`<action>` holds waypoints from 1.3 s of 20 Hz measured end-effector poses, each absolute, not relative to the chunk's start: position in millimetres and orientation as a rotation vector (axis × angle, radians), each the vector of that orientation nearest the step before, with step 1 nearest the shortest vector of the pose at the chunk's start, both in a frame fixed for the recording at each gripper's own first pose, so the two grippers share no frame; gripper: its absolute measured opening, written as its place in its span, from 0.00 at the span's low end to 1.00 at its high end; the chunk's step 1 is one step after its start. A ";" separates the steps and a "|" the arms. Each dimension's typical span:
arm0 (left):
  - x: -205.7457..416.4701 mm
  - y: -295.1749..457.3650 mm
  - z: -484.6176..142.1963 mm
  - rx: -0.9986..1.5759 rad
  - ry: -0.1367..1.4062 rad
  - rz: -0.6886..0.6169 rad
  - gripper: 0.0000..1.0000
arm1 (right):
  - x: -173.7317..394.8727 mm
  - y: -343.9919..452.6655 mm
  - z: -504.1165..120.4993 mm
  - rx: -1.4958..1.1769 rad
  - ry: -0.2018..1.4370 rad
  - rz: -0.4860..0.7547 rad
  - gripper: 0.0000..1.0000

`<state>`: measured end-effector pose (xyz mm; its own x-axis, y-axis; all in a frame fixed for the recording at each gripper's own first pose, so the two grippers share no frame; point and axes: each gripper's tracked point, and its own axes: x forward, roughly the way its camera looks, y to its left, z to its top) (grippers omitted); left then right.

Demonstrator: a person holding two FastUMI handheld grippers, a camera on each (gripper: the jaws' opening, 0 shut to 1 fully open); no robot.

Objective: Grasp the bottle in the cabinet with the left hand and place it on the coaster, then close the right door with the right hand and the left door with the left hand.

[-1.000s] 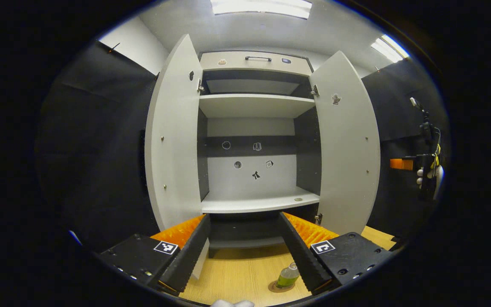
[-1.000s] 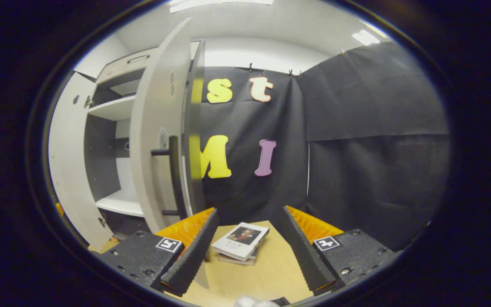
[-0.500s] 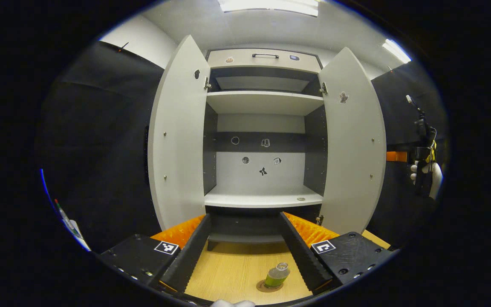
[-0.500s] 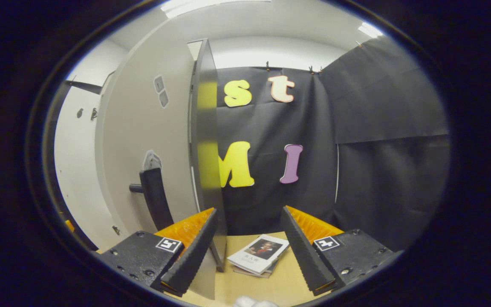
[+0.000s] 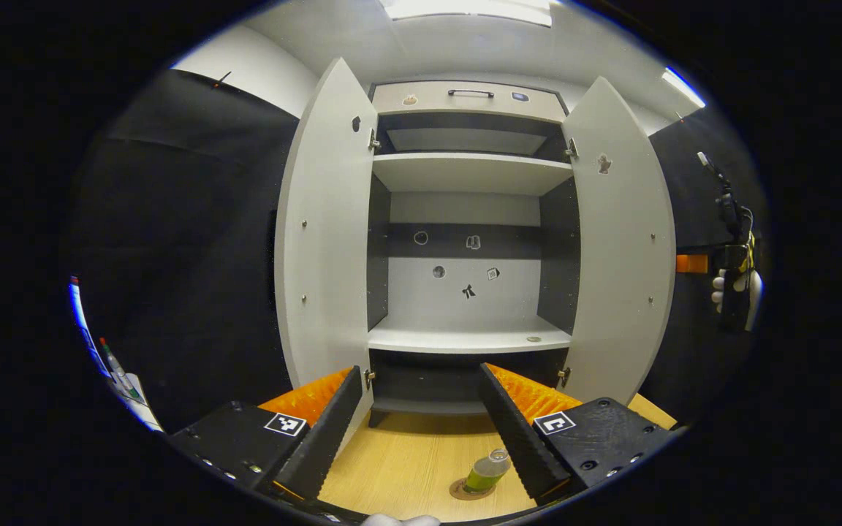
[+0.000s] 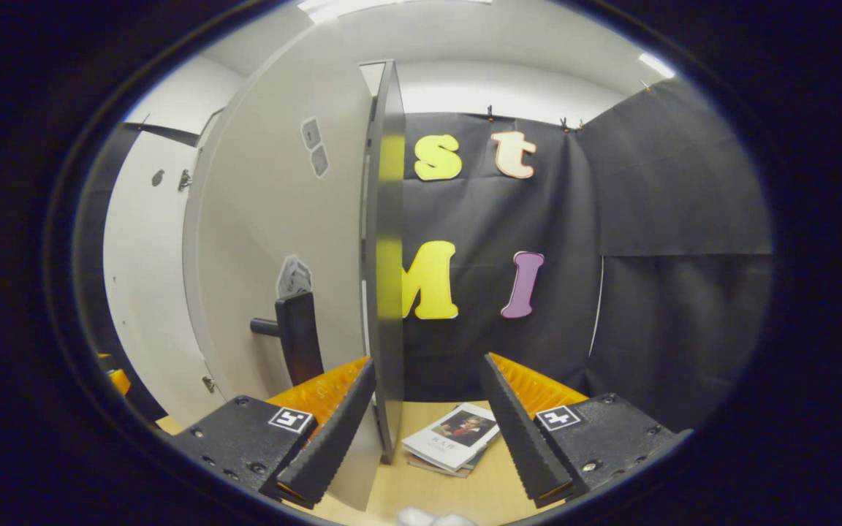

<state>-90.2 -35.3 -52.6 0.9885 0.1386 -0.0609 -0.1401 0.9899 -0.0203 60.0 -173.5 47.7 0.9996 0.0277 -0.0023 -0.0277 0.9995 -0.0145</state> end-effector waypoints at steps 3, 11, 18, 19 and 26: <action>-88.7 -27.1 -56.3 -0.021 0.069 0.136 0.97 | 59.4 -151.3 45.1 -0.017 0.015 0.045 0.96; -96.4 3.2 -60.7 -0.028 0.065 0.139 0.97 | 60.5 -91.0 42.6 -0.022 0.008 0.051 0.96; -99.5 22.2 -59.5 -0.030 0.059 0.142 0.97 | 77.2 -39.2 37.1 -0.063 0.014 0.125 0.96; -100.1 23.5 -59.0 -0.030 0.060 0.141 0.97 | 77.2 -27.9 32.3 -0.072 0.029 0.151 0.96; -100.1 33.5 -58.8 -0.047 0.055 0.134 0.97 | 60.9 -4.0 39.8 -0.143 -0.027 0.183 0.96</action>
<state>-100.1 33.5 -58.8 0.9895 0.1327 -0.0579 -0.1352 0.9899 -0.0433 60.9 -4.0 39.8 0.9830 0.1833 0.0133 -0.1795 0.9732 -0.1436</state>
